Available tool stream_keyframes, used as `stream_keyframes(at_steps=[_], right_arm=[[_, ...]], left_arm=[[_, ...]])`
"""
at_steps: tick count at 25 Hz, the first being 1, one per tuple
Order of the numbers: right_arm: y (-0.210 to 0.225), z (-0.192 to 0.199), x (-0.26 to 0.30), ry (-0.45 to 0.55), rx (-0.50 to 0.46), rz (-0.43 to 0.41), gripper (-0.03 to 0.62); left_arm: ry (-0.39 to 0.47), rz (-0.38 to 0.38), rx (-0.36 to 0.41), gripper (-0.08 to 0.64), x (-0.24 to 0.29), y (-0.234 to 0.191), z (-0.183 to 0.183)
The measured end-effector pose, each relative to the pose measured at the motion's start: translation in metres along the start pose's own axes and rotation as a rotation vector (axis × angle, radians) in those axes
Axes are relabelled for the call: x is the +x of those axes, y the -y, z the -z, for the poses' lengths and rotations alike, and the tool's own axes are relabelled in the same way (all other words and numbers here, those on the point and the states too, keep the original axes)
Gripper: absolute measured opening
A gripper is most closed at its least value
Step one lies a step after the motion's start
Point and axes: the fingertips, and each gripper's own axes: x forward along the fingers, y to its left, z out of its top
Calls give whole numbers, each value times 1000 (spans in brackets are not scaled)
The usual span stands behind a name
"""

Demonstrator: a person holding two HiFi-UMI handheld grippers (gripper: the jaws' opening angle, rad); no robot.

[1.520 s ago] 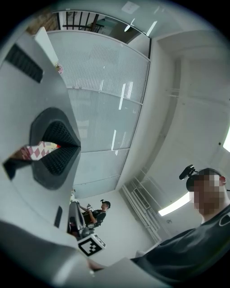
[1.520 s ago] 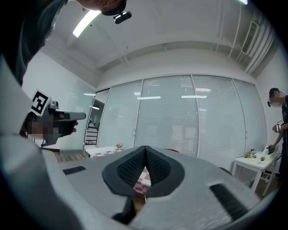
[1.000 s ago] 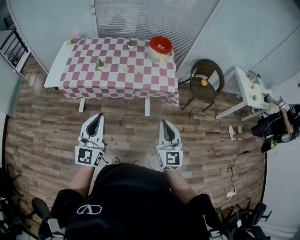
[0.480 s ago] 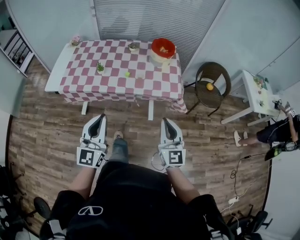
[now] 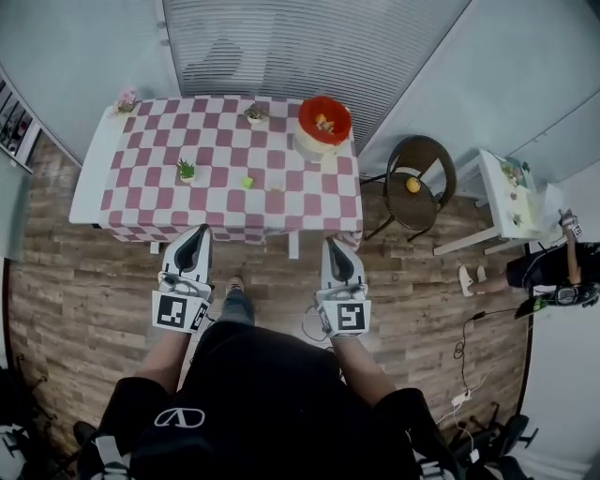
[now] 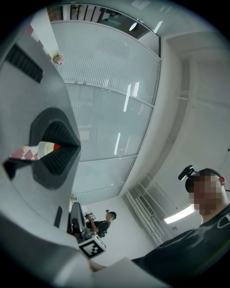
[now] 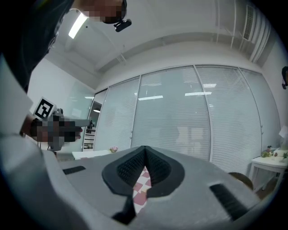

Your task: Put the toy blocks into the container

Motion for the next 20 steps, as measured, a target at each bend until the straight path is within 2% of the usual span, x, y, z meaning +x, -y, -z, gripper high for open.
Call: stream_keyframes(at_steps=[5, 10, 14, 20], right_arm=[[9, -5, 75, -10, -14, 36, 3], [20, -3, 132, -23, -27, 82, 3], [24, 0, 160, -24, -34, 84, 3], [32, 4, 186, -27, -25, 39, 3]], left_arm=[[-1, 41, -17, 6, 65, -53, 11], [-1, 92, -33, 6, 117, -87, 24], [-17, 108, -35, 6, 140, -102, 36], [-68, 99, -35, 6, 154, -105, 56]])
